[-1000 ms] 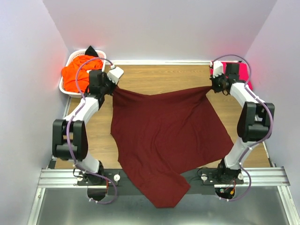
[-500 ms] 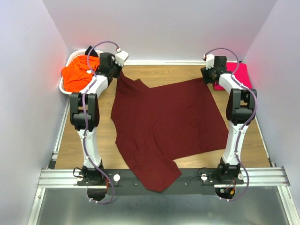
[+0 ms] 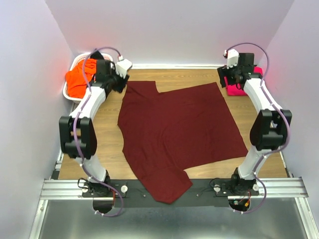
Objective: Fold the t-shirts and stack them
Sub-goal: Flatten the tshirt out
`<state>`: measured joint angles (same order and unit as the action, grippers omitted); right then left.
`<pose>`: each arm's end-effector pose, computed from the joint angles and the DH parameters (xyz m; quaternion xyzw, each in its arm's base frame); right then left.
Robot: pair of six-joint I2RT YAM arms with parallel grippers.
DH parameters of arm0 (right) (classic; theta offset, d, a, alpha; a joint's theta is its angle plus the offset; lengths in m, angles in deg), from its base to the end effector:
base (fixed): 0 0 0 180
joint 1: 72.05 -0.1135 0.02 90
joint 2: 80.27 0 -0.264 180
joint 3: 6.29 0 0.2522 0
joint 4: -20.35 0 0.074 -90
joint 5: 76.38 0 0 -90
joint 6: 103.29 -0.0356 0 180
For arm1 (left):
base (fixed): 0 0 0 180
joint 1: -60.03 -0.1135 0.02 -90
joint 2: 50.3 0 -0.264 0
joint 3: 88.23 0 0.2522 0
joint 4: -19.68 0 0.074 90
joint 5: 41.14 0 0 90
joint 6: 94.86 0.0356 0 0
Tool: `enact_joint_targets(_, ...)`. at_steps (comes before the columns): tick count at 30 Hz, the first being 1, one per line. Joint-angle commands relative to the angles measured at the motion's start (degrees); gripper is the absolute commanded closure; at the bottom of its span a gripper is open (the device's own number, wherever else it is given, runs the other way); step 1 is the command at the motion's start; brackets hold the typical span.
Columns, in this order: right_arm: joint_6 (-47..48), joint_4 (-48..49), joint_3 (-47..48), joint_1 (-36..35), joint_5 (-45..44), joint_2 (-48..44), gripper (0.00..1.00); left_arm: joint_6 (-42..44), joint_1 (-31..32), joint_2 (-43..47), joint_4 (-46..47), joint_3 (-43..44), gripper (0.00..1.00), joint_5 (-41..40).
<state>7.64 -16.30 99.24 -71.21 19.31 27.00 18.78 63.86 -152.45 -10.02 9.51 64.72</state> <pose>0.4362 -0.0029 0.2900 -0.1781 0.8816 -0.0382 0.4354 0.4151 -0.0375 0.2915 0.2705 0.8346 -0.0402 0.4782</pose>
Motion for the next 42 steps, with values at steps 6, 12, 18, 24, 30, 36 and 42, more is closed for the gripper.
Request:
enact_joint_targets(6, 11.05, -19.89, -12.04, 0.04, 0.64, -6.45, 0.15, 9.4, 2.84, 11.69, -17.71, -21.83, 0.51, 6.38)
enact_joint_targets(12, 14.05, -22.89, -17.14, 0.04, -2.26, -5.14, 0.17, 10.73, 5.48, 10.66, -18.42, -28.08, 0.51, 1.29)
enact_joint_targets(18, 15.54, -23.16, -20.39, 0.04, -4.37, -1.71, 0.2, 12.39, 5.83, 7.23, -18.42, -29.84, 0.51, -5.21)
enact_joint_targets(24, 15.99, -23.16, -23.03, 0.04, -5.26, -1.18, 0.21, 13.8, 5.83, 5.73, -16.93, -32.92, 0.51, -11.89)
enact_joint_targets(30, 15.55, -24.12, -25.23, -0.05, -4.73, -3.64, 0.21, 15.21, 5.22, 3.36, -14.2, -34.41, 0.52, -19.8)
enact_joint_targets(36, 14.93, -27.11, -24.36, -0.05, -2.71, -7.76, 0.21, 18.72, 2.15, 2.66, -14.72, -29.07, 0.51, -23.41)
enact_joint_targets(42, 14.67, -30.71, -23.47, 0.04, -0.25, -10.23, 0.21, 19.95, 2.14, 5.64, -20.17, -20.36, 0.49, -20.0)
